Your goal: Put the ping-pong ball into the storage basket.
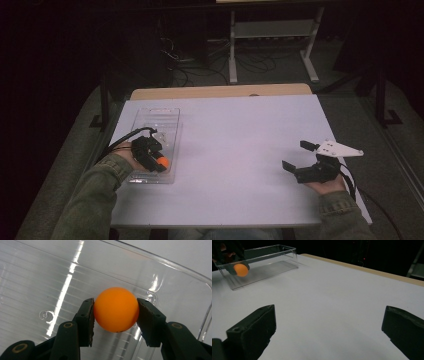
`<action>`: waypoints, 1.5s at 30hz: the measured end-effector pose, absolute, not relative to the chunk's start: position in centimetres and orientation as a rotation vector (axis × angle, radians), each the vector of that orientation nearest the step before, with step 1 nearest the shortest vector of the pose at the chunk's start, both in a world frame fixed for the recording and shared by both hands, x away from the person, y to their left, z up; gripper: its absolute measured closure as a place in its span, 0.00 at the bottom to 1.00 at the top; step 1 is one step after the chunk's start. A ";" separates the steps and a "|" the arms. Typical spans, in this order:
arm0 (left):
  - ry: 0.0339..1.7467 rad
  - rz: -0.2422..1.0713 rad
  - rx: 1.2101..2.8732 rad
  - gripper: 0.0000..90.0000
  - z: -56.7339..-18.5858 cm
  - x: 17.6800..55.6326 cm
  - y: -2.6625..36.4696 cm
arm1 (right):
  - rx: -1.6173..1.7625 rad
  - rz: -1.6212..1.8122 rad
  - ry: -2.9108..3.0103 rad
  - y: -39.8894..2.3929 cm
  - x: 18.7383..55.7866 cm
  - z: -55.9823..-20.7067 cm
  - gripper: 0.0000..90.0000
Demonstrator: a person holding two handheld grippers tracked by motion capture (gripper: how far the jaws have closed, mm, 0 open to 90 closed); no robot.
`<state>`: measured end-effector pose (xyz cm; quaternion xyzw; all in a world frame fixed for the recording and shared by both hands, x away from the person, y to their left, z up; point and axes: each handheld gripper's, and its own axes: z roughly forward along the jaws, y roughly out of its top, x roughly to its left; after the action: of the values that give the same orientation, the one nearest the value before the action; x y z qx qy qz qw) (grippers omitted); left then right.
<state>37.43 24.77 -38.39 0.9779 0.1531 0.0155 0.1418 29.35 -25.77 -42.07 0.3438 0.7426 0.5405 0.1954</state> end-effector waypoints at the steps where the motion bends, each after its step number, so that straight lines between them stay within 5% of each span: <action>1: 0.443 0.045 2.822 0.56 -38.4 37.4 24.8 | 0.962 1.514 2.080 -25.8 29.4 -42.1 0.00; 13: 0.459 0.061 2.802 0.53 -38.0 37.3 24.9 | 0.964 1.516 2.080 -25.8 29.4 -42.1 0.00; 28: 0.508 0.102 2.749 0.27 -37.3 37.3 25.0 | 0.964 1.518 2.079 -25.8 29.3 -42.0 0.00; 37: 0.581 0.080 2.685 0.01 -36.5 37.3 25.2 | 0.963 1.518 2.079 -25.8 29.3 -42.0 0.00; 45: 0.578 0.156 2.634 0.00 -35.1 36.7 25.5 | 0.963 1.517 2.078 -25.8 29.3 -42.0 0.00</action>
<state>36.72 25.55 -35.06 0.9515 0.2089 0.0562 0.2187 29.28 -25.75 -41.97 0.3436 0.7418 0.5416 0.1959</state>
